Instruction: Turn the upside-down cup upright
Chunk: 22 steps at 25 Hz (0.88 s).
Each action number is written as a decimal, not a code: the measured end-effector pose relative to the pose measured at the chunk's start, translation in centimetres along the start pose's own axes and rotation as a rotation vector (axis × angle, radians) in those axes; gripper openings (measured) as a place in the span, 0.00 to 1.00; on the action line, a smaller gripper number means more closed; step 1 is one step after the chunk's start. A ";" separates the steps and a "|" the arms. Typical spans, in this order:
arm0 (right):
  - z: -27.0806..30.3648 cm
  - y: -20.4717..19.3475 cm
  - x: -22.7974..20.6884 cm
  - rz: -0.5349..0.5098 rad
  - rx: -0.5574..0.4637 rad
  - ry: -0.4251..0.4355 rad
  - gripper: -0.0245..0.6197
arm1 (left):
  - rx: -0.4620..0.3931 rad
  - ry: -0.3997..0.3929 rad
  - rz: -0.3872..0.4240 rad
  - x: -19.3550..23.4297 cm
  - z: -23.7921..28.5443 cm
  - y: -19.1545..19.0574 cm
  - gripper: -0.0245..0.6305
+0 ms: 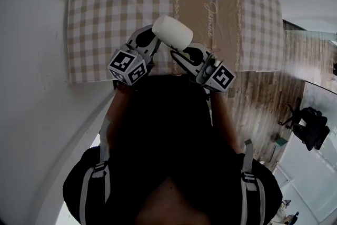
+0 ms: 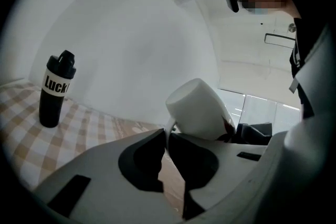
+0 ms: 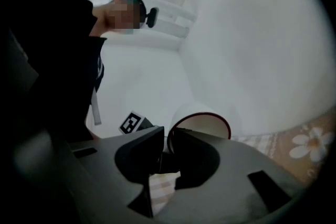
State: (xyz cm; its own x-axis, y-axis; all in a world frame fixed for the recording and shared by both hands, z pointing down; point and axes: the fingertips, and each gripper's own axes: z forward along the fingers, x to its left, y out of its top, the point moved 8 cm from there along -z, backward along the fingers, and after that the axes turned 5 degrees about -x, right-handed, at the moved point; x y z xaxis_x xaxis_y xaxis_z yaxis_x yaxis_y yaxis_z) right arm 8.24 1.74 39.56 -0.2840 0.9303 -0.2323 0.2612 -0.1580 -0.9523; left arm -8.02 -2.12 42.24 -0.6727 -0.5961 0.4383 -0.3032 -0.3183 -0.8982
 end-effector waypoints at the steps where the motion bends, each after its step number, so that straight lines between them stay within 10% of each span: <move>1: -0.3 0.0 -0.2 0.086 -0.025 0.032 0.13 | -0.004 -0.004 0.006 0.1 -0.1 0.1 0.09; 11: -1.1 -1.4 -3.9 0.750 -0.172 0.183 0.23 | 0.022 -0.043 0.187 0.7 0.2 -0.6 0.09; 22: -0.2 -0.3 -4.0 0.663 -0.167 0.138 0.10 | 0.032 -0.127 0.231 0.4 2.0 -1.4 0.10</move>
State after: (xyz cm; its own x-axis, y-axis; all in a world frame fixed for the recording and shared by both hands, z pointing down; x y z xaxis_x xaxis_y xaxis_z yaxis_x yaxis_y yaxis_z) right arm 9.48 -1.83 40.79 0.1013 0.6900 -0.7167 0.4801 -0.6649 -0.5722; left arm -6.51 -3.43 43.72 -0.6309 -0.7427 0.2243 -0.1287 -0.1849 -0.9743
